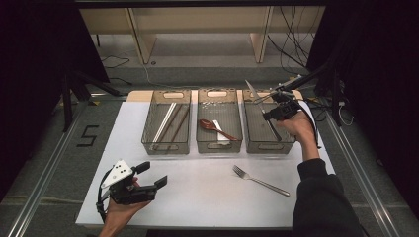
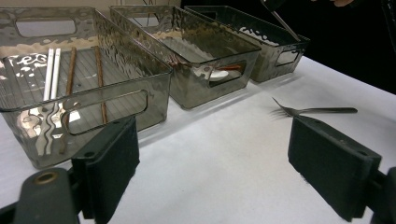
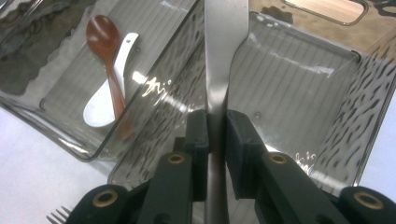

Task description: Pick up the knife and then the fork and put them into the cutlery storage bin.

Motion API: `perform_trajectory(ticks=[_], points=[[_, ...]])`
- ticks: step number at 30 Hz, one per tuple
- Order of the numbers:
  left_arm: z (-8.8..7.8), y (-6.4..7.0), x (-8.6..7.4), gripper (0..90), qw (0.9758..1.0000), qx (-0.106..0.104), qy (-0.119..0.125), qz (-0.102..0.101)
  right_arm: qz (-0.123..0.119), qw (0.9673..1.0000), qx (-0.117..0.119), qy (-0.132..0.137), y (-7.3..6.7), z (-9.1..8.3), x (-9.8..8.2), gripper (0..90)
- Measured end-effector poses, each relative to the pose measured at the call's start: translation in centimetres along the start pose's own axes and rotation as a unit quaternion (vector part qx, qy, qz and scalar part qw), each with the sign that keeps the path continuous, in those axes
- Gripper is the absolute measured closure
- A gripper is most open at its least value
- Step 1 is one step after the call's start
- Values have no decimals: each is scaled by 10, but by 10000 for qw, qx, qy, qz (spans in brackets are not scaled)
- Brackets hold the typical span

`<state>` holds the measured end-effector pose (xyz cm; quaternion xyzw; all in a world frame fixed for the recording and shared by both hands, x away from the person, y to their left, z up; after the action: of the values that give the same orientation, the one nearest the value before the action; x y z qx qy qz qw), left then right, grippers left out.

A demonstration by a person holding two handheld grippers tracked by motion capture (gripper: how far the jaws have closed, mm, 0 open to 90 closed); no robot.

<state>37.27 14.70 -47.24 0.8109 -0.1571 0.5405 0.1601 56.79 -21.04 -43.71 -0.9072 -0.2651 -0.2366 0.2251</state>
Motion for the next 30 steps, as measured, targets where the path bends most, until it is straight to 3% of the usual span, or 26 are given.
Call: perform_trajectory(ticks=[14, 30], points=[[0, 0, 0, 159, 10000, -3, 0, 11, 171, 9998, -68, 68, 6, 11, 2, 804], [0, 0, 0, 159, 10000, -5, -1, 17, 445, 9990, -73, 18, 16, 26, -11, 803]])
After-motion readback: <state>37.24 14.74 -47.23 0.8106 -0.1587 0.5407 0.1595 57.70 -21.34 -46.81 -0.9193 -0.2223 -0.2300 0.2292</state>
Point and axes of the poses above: each handheld gripper's, and its own axes: z roughly forward along the jaws, x roughly out of its top, y roughly to its right, the point moved 10 cm from there along z, roughly forward along the jaws, and after that the axes turned 15 degrees about x, right-handed, at the moved point
